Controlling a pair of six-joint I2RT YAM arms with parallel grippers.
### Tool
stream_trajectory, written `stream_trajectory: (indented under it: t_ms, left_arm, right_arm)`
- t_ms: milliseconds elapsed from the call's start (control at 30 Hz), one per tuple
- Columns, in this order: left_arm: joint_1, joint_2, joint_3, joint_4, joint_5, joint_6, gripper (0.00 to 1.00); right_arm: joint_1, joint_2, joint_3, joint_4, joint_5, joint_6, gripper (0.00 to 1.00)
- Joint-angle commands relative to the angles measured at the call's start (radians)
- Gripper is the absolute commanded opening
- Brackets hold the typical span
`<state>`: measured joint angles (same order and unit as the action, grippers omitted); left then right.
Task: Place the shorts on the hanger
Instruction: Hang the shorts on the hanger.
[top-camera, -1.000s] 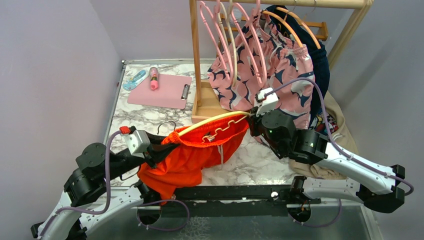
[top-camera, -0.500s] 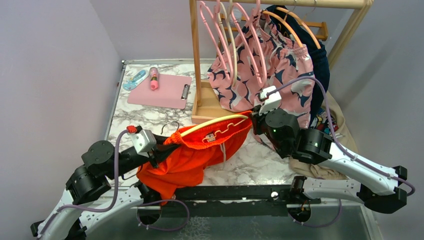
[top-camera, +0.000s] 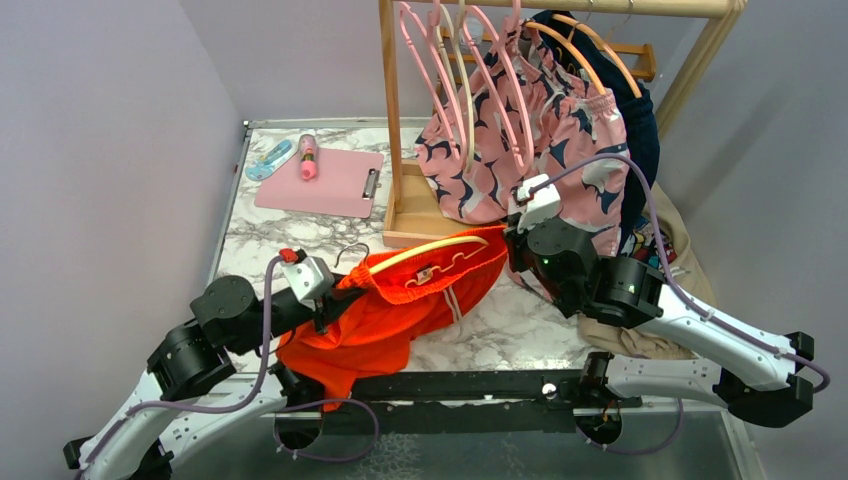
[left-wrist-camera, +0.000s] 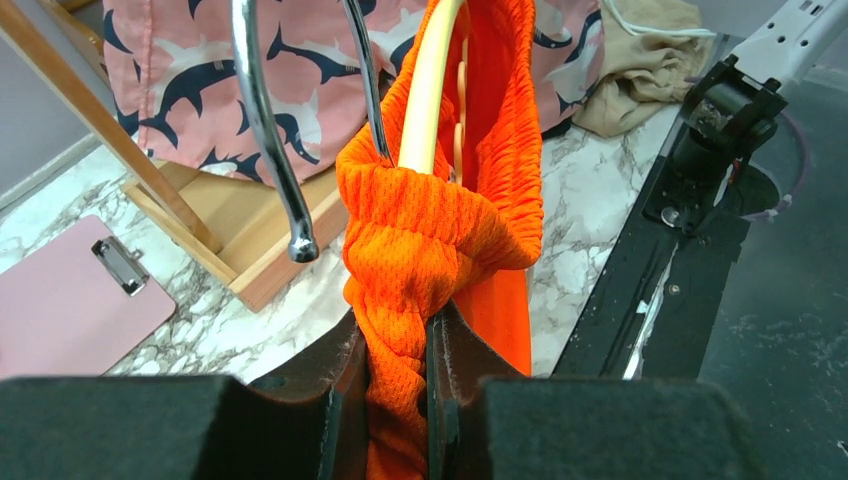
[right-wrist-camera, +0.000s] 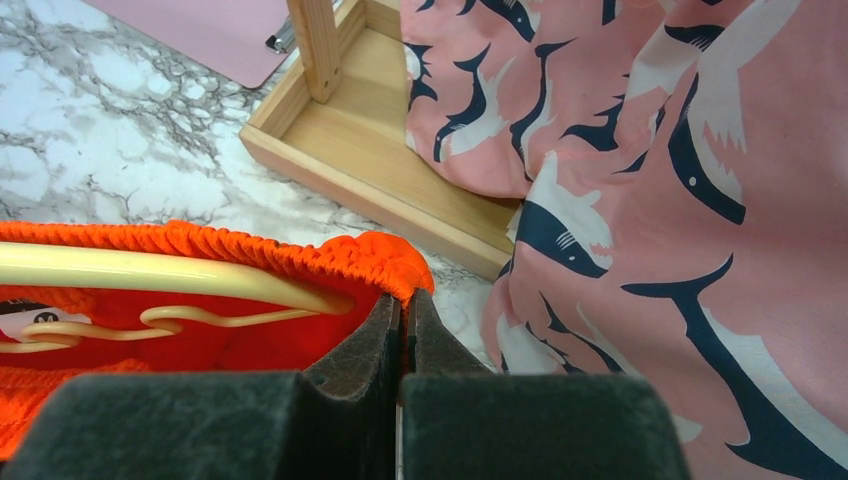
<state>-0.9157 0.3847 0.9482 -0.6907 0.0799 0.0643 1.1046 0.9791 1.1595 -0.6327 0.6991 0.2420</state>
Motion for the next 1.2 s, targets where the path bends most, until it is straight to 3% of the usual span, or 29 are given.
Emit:
stream_trajectory:
  t_ms: [0, 400, 867, 1167]
  left_arm:
    - [0.003, 0.024, -0.002, 0.027, -0.047, 0.010, 0.00]
    - [0.003, 0.057, -0.125, 0.142, 0.009, -0.037, 0.00]
    - [0.003, 0.039, -0.358, 0.501, 0.058, -0.118, 0.00]
    - [0.003, 0.020, -0.490, 0.627, 0.005, -0.156, 0.00]
  right_arm:
    - [-0.011, -0.004, 0.016, -0.019, 0.048, -0.018, 0.01]
    - [-0.011, -0.016, -0.034, 0.024, -0.038, 0.002, 0.01]
    - [-0.011, -0.009, -0.105, 0.166, -0.290, 0.041, 0.01]
    - [-0.011, 0.003, -0.149, 0.216, -0.327, 0.073, 0.01]
